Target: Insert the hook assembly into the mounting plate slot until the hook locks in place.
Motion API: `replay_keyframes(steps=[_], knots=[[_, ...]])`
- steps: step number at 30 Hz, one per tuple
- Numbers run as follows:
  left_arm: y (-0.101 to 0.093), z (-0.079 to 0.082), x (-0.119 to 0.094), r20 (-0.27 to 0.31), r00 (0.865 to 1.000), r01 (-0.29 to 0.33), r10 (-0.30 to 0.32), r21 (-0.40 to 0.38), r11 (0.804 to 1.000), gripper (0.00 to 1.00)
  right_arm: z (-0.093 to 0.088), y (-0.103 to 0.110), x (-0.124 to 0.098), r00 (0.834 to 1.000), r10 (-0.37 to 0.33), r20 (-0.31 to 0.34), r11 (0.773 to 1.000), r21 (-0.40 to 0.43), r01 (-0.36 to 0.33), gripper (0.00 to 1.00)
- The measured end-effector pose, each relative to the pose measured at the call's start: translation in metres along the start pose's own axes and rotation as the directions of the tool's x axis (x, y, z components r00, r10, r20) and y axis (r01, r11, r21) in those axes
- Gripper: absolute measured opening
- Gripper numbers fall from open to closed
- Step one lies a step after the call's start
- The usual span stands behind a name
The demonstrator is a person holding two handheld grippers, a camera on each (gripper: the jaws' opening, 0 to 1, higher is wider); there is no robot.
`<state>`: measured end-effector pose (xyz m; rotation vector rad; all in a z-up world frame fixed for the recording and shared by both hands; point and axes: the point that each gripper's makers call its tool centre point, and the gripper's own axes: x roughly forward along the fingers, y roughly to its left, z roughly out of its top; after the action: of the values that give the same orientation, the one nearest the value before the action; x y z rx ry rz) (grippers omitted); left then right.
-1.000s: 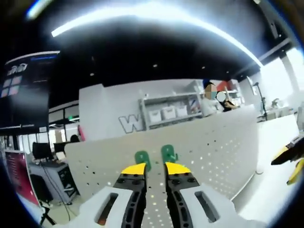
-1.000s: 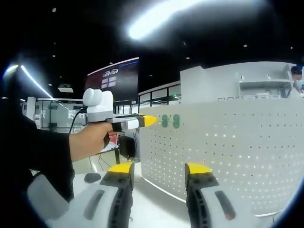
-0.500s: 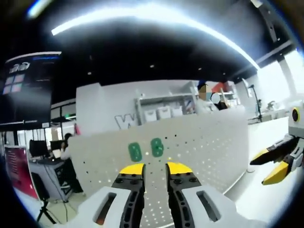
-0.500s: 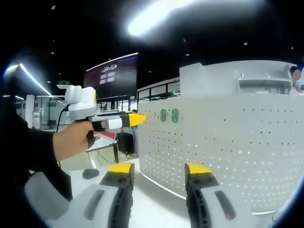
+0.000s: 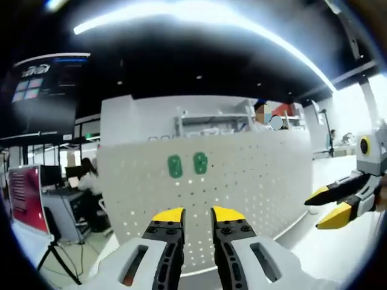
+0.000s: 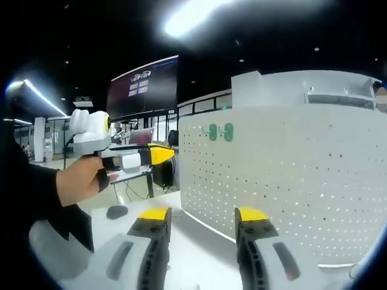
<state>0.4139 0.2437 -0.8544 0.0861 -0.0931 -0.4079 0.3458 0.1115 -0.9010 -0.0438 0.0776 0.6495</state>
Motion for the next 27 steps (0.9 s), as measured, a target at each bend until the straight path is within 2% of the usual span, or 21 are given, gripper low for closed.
replay_keyframes(steps=[6, 12, 16, 22, 25, 27], knots=[[-0.008, -0.012, -0.001, -0.004, 1.0, 0.019, -0.02, -0.035, 0.999, 0.18, -0.009, 0.0, 0.003, 1.0, -0.002, -0.027, 1.0, 0.0, 0.002, 0.4], [-0.024, -0.033, -0.003, -0.023, 0.997, 0.075, -0.077, -0.082, 0.994, 0.19, -0.021, -0.003, 0.005, 0.998, -0.01, -0.062, 1.0, -0.002, 0.01, 0.39], [-0.039, -0.047, -0.004, -0.046, 0.992, 0.111, -0.116, -0.091, 0.99, 0.19, -0.028, -0.003, 0.006, 0.997, -0.012, -0.082, 1.0, -0.003, 0.012, 0.39], [-0.051, -0.059, -0.007, -0.057, 0.986, 0.15, -0.157, -0.105, 0.983, 0.21, -0.037, -0.002, 0.008, 0.994, -0.012, -0.109, 1.0, -0.008, 0.011, 0.39], [-0.06, -0.073, -0.01, -0.082, 0.978, 0.18, -0.189, -0.112, 0.977, 0.2, -0.043, -0.003, 0.009, 0.992, -0.013, -0.127, 1.0, -0.01, 0.011, 0.39], [-0.063, -0.076, -0.01, -0.091, 0.974, 0.196, -0.207, -0.12, 0.973, 0.2, -0.047, -0.003, 0.01, 0.99, -0.011, -0.142, 1.0, -0.009, 0.01, 0.39]])
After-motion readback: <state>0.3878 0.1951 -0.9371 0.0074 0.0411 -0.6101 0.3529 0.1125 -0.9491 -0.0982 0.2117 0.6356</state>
